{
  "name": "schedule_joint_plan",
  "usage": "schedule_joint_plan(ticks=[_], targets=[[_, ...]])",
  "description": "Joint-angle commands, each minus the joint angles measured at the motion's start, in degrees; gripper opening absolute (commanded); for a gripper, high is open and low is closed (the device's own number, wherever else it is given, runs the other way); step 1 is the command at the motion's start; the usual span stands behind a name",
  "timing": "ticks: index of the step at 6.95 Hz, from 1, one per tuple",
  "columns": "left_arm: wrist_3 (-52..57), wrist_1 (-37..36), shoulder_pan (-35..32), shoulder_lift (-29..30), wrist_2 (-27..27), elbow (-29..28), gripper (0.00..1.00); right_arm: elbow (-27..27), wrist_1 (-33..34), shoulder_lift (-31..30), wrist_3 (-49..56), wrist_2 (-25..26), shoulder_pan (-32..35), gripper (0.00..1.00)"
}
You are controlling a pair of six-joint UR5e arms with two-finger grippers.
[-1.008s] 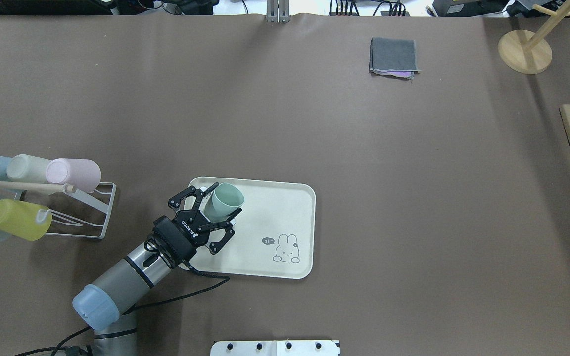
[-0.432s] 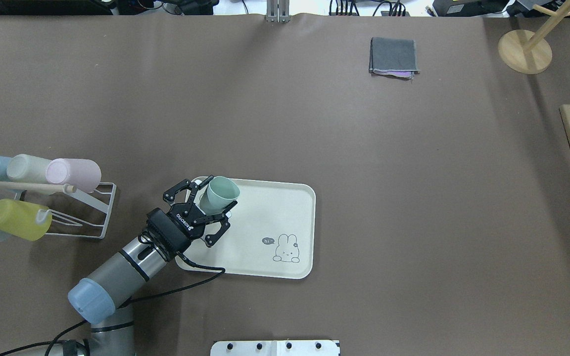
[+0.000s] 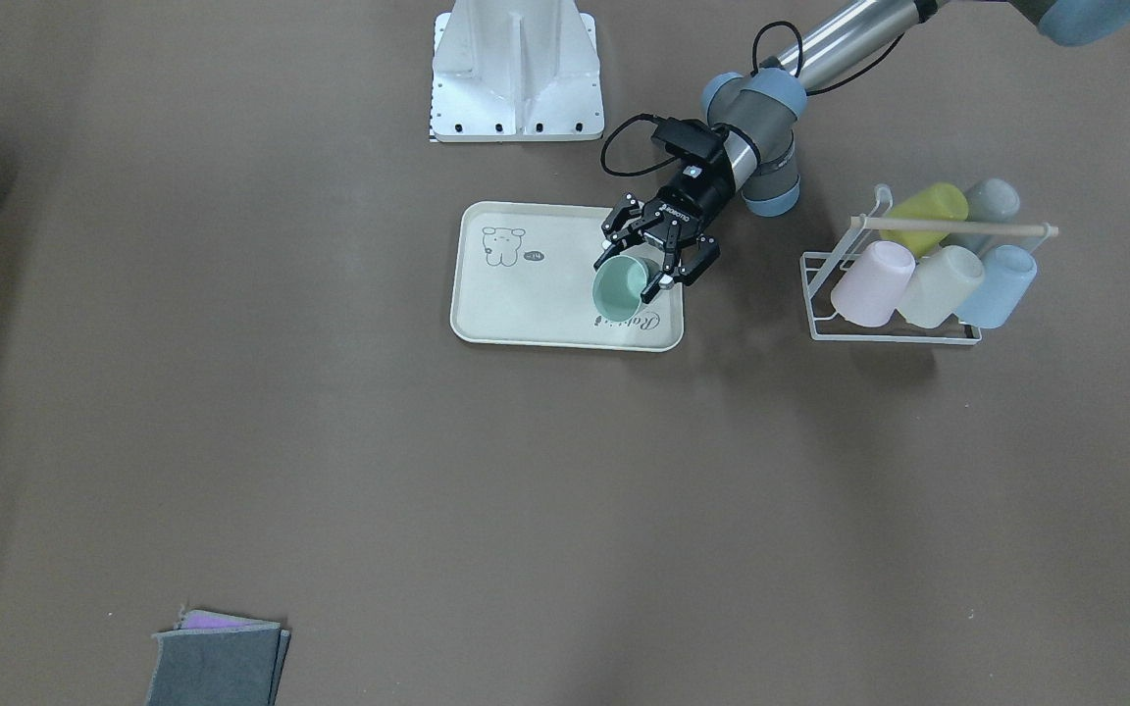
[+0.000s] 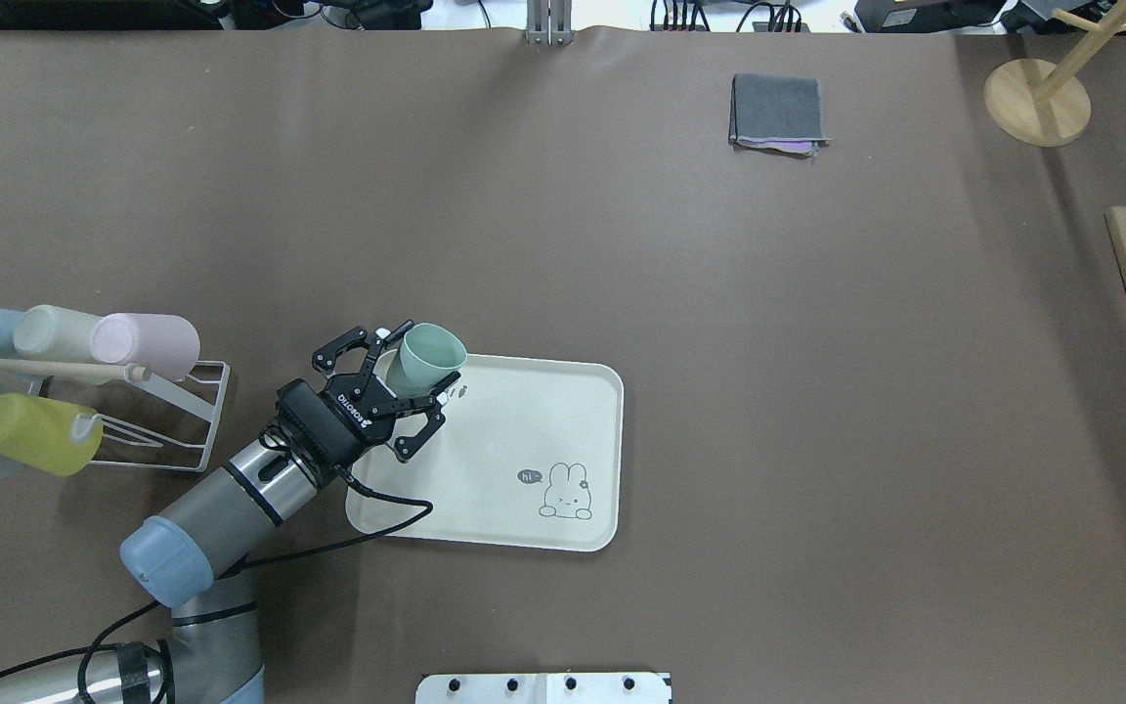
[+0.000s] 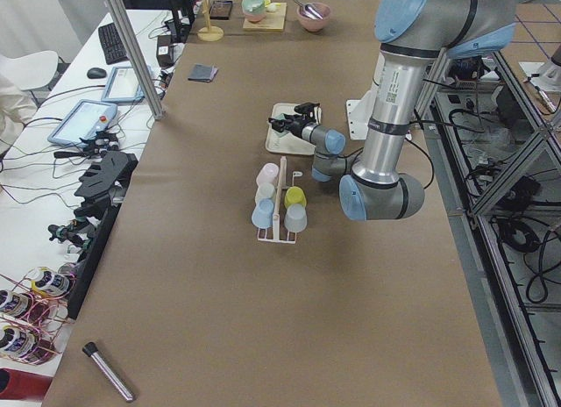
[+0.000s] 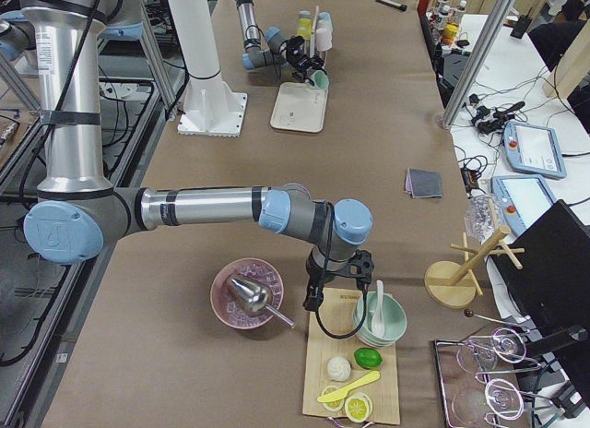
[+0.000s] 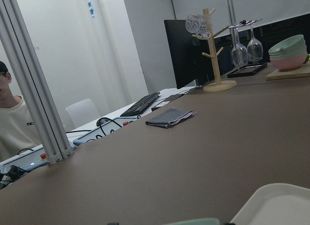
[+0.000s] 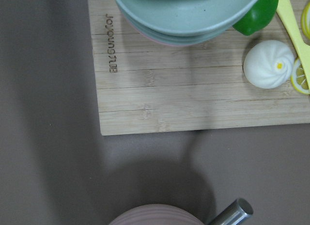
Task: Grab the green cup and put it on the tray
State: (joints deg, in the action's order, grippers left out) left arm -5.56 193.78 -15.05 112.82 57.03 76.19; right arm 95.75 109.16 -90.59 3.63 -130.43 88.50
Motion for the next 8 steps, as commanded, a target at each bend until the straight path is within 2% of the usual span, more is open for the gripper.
schedule_joint_plan(ticks=[1,8], targets=[[-0.15,-0.07,-0.24,0.29,0.28,-0.08,0.75,-0.03,0.0,-0.02,0.15,0.0,0.18,1.0],[0.64,-0.95,0.37,5.12,0.01,0.01,0.75,-0.3,0.0,-0.29,0.24,0.09,0.27,1.0]])
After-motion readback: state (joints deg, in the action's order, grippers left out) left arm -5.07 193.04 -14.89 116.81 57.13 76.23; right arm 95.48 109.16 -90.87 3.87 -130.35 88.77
